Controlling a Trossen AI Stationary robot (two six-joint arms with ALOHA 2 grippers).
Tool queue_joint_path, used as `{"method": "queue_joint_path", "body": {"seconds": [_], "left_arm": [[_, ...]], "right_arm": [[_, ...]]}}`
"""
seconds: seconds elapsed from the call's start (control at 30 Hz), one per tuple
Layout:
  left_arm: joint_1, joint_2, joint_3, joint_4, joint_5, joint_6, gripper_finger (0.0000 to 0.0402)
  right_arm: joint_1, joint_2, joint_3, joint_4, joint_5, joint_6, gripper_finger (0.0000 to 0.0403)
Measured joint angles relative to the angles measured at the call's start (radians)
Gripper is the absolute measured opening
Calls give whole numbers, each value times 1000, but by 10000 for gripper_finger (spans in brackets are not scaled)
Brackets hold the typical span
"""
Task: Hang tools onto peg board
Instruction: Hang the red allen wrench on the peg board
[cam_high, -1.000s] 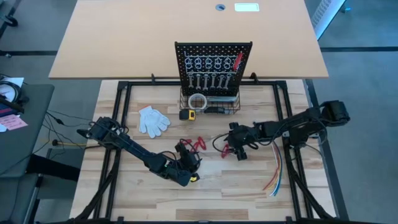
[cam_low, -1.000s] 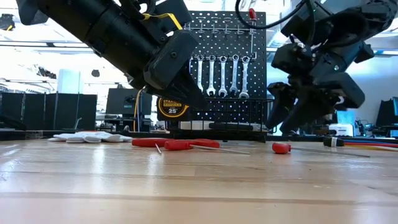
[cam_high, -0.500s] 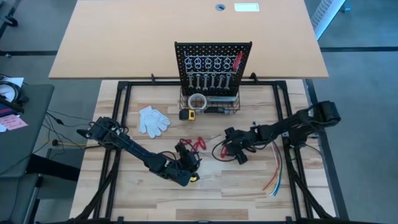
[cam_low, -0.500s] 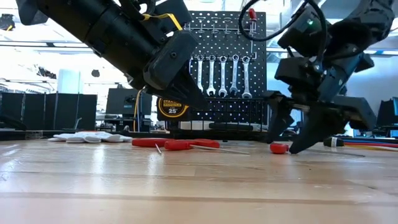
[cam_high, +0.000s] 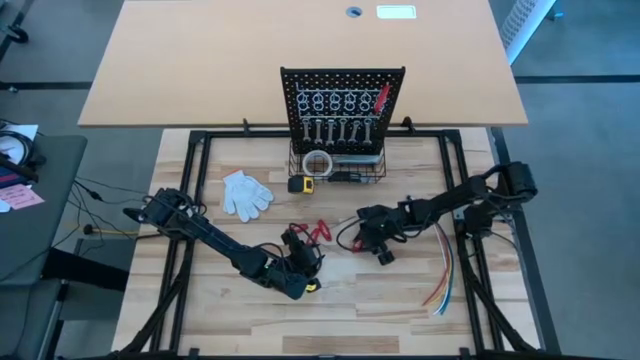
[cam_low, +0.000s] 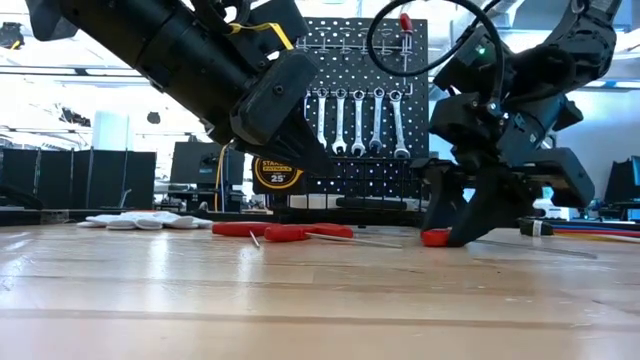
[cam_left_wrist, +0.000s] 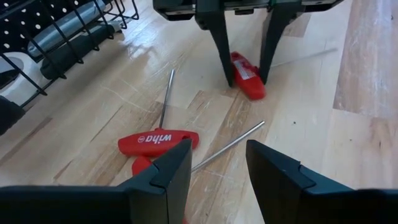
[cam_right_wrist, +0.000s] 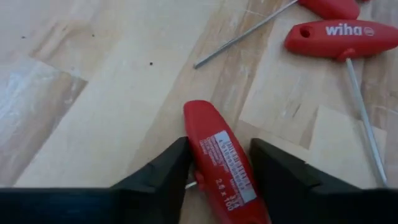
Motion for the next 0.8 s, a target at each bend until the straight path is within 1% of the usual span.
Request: {"method": "queue_joint_path", "body": {"seconds": [0.07,0.2,0.27,0.33,0.43,0.47,0.7,0.8], "left_arm": [[0,0,0,0,0,0,150],[0,0,0,0,0,0,150],[0,0,0,0,0,0,150],[0,0,0,0,0,0,150],[0,0,0,0,0,7,150],[0,0,0,0,0,7,150],[0,0,0,0,0,9,150],[0,0,0,0,0,9,150]], "right_arm": [[8,0,0,10,-1,-3,121],[30,-9,-1,71,12,-5,82],[45,-26,-5,115,17,2,70],[56,-56,-8,139,18,6,52],[69,-127,-7,186,17,7,13],[72,-154,-5,197,16,9,7],[80,-253,-5,178,10,135,18],[97,-274,-4,104,9,193,30]]}}
